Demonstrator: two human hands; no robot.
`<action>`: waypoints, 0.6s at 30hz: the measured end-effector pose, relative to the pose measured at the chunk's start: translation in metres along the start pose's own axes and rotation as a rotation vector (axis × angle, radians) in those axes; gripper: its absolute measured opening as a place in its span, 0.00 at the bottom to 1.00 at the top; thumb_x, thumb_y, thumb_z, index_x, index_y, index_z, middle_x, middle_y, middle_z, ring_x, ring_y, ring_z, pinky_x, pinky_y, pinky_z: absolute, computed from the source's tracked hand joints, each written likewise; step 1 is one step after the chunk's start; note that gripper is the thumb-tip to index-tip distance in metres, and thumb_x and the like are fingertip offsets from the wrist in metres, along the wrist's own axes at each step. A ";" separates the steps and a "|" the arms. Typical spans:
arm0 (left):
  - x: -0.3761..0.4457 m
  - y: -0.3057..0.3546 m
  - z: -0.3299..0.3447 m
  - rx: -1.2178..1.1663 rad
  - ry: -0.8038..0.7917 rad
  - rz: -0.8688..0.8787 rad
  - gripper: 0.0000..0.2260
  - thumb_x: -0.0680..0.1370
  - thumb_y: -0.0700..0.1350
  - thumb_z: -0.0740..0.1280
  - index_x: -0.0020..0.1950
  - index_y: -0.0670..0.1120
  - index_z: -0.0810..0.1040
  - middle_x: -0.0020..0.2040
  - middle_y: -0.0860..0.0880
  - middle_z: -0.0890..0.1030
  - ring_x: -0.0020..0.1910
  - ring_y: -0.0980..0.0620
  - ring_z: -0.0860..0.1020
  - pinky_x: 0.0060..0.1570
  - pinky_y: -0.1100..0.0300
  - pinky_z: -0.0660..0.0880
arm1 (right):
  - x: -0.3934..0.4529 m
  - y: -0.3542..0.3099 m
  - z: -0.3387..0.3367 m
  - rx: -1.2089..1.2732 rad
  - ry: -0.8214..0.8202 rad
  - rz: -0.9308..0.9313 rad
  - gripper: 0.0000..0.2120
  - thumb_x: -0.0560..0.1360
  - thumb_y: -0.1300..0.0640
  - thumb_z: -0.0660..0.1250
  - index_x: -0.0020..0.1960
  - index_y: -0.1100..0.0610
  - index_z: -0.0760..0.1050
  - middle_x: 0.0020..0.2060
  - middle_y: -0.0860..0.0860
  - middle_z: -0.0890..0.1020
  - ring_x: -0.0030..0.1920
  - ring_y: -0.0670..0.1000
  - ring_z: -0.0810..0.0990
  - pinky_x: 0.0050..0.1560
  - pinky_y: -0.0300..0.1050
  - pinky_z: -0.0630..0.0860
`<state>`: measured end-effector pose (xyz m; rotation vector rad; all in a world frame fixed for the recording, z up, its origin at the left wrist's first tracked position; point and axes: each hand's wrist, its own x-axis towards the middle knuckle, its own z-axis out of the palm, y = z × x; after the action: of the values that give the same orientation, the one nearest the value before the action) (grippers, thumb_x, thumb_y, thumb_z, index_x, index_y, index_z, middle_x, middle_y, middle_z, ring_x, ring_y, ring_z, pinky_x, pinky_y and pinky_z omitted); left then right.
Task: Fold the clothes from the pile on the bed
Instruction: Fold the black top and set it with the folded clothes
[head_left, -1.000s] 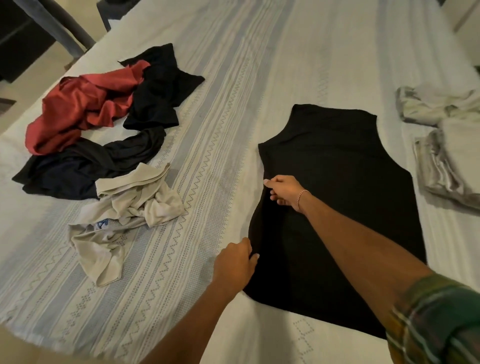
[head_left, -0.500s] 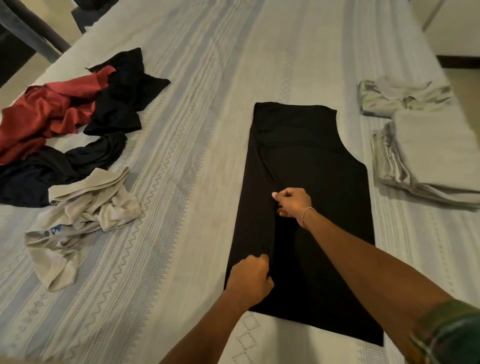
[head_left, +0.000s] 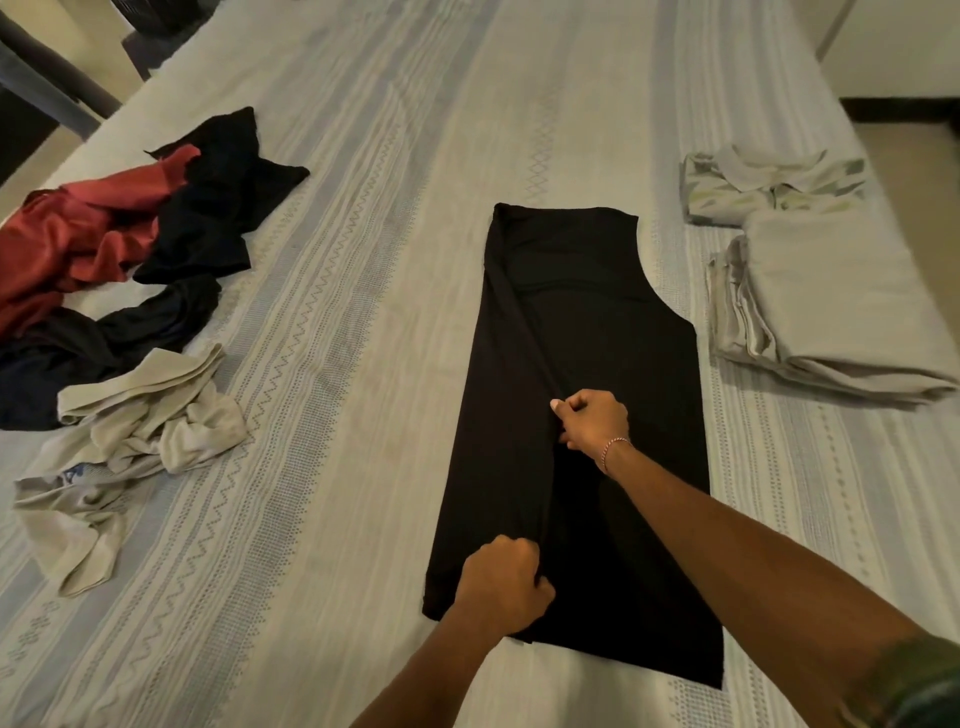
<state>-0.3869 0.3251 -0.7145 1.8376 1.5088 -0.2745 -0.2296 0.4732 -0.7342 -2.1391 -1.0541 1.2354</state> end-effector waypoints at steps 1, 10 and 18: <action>0.001 0.001 0.002 -0.003 -0.007 -0.008 0.10 0.80 0.52 0.66 0.46 0.48 0.72 0.40 0.50 0.75 0.40 0.52 0.77 0.51 0.56 0.80 | 0.000 0.002 -0.002 0.000 -0.023 0.007 0.05 0.79 0.52 0.70 0.50 0.54 0.79 0.42 0.51 0.83 0.40 0.48 0.85 0.49 0.50 0.84; 0.017 0.000 -0.006 -0.138 -0.282 -0.079 0.15 0.78 0.55 0.71 0.47 0.42 0.81 0.40 0.46 0.84 0.38 0.52 0.82 0.49 0.56 0.83 | -0.002 -0.007 -0.013 0.046 -0.225 0.035 0.06 0.78 0.51 0.71 0.52 0.52 0.77 0.47 0.51 0.83 0.44 0.48 0.84 0.40 0.41 0.80; 0.071 -0.023 -0.078 -0.343 -0.005 -0.137 0.11 0.80 0.50 0.69 0.43 0.45 0.79 0.38 0.46 0.84 0.33 0.53 0.82 0.40 0.58 0.81 | 0.028 -0.035 -0.003 0.062 -0.097 0.017 0.07 0.79 0.49 0.70 0.48 0.52 0.77 0.44 0.50 0.82 0.45 0.49 0.81 0.51 0.47 0.81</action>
<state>-0.4093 0.4308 -0.7099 1.4662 1.5715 -0.0775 -0.2319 0.5162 -0.7229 -2.0640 -1.0253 1.3741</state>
